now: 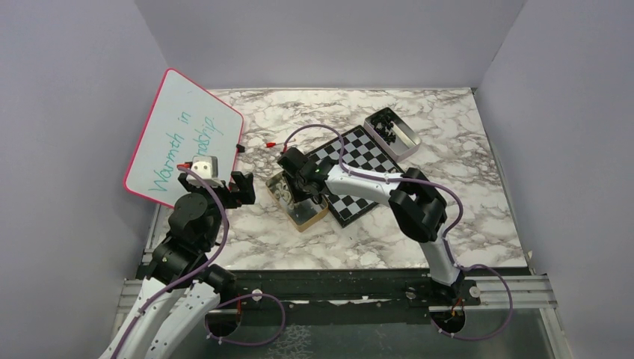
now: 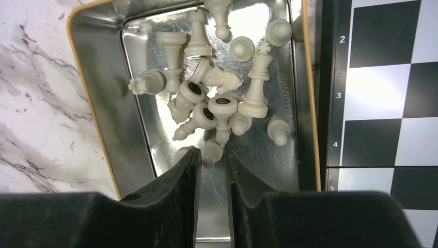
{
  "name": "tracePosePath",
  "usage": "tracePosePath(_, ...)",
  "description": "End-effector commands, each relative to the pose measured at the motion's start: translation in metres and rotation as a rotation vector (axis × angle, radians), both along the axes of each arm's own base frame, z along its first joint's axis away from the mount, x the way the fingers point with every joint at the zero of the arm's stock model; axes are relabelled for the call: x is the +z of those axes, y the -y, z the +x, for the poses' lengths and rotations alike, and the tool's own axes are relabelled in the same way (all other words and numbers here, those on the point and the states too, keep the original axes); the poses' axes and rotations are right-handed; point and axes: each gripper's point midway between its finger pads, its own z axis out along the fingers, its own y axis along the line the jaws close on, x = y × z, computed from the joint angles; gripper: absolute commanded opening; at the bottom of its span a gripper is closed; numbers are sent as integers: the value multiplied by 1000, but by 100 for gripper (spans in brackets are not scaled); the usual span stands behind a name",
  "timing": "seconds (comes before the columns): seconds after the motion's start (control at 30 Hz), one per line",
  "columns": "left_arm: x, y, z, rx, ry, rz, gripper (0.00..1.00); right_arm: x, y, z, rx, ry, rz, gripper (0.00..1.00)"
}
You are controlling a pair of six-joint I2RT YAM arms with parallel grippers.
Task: Set up the chess pieces on the board
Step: Pick up the chess piece from the storage box.
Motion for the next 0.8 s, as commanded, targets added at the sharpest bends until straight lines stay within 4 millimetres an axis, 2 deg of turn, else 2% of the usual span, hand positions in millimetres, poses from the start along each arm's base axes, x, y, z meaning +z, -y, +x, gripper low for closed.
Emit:
tracePosePath(0.0, 2, -5, -2, 22, 10, -1, 99, -5, -2, -1, -12, 0, -26, 28)
tracePosePath(0.47, 2, -5, -2, 17, 11, -2, 99, -8, -2, 0, -11, 4, -39, 21)
tracePosePath(0.63, 1, -4, -2, 16, 9, -1, 99, -4, -1, 0, -10, 7, -34, 17)
tracePosePath(0.77, 0, -4, -1, 14, 6, -2, 99, 7, -1, 0, -17, 19, -15, 16)
